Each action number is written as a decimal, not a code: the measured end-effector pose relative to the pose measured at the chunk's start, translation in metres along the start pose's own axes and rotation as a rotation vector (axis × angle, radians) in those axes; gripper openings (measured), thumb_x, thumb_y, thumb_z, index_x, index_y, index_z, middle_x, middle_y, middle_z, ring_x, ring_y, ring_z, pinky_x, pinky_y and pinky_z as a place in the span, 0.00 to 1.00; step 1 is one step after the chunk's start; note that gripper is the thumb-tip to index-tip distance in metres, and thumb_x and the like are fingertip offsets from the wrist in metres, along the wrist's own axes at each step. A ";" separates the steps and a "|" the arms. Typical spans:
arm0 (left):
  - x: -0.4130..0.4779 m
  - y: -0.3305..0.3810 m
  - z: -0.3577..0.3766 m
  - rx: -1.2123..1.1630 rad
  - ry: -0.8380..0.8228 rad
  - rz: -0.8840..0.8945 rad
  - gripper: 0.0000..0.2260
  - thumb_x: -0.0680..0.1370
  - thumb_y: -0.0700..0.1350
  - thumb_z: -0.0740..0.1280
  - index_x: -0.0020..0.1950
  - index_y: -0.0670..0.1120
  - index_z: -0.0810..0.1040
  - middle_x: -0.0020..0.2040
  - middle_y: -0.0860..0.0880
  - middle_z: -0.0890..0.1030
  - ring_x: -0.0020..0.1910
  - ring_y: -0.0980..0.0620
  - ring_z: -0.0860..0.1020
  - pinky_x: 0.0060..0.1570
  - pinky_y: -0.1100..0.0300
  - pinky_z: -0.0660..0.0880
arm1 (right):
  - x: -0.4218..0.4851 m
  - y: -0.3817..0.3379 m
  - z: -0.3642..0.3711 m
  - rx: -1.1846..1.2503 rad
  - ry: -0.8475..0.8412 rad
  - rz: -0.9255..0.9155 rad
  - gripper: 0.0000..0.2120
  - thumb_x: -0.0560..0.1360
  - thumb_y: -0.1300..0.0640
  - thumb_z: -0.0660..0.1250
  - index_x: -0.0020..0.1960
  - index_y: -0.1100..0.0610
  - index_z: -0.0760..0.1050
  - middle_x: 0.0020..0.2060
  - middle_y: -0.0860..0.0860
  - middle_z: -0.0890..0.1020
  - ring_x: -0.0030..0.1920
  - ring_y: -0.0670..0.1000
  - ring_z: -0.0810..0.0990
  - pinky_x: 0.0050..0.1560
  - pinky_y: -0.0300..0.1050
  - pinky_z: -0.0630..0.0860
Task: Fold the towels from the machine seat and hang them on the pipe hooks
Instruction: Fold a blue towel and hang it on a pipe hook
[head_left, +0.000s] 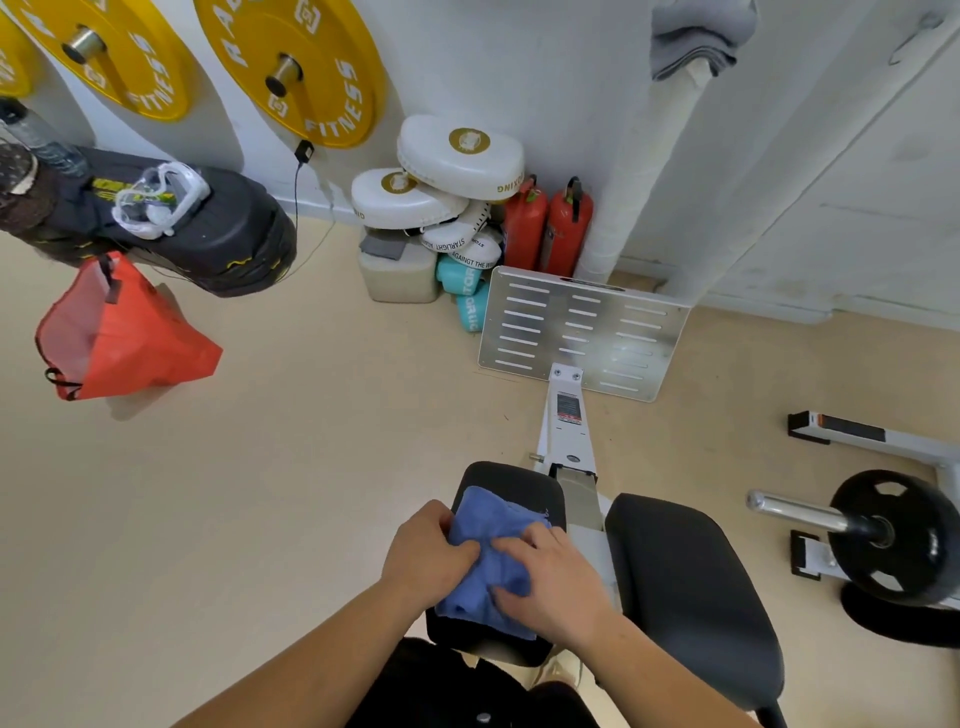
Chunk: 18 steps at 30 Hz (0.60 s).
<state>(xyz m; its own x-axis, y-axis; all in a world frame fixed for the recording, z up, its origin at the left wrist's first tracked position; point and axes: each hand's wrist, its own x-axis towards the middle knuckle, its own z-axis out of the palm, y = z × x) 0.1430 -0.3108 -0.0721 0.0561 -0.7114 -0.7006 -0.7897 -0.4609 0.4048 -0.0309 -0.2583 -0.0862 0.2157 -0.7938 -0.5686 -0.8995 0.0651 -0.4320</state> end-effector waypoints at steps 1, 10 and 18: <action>0.000 0.004 -0.001 0.034 0.004 0.022 0.10 0.73 0.52 0.70 0.51 0.52 0.73 0.43 0.55 0.80 0.41 0.56 0.78 0.41 0.63 0.74 | 0.000 -0.002 -0.001 -0.026 0.010 0.035 0.24 0.75 0.40 0.60 0.69 0.40 0.70 0.63 0.47 0.71 0.65 0.52 0.69 0.65 0.45 0.70; -0.019 0.044 0.042 0.213 -0.087 0.284 0.10 0.82 0.50 0.59 0.61 0.50 0.76 0.56 0.48 0.80 0.53 0.51 0.79 0.60 0.55 0.76 | -0.022 0.023 -0.001 0.406 -0.020 0.289 0.13 0.75 0.56 0.65 0.57 0.43 0.72 0.49 0.47 0.80 0.46 0.46 0.77 0.52 0.41 0.79; 0.000 0.027 0.056 0.320 -0.052 0.183 0.34 0.69 0.63 0.73 0.70 0.54 0.64 0.64 0.49 0.71 0.62 0.50 0.76 0.64 0.56 0.74 | -0.050 0.028 -0.022 0.708 -0.048 0.360 0.22 0.83 0.57 0.58 0.76 0.46 0.67 0.62 0.44 0.80 0.54 0.41 0.78 0.42 0.23 0.71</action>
<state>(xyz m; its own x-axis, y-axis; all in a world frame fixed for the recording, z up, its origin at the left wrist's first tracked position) 0.0879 -0.2937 -0.0944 -0.1284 -0.7351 -0.6657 -0.9354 -0.1332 0.3275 -0.0749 -0.2302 -0.0543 -0.0118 -0.6246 -0.7809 -0.4654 0.6946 -0.5486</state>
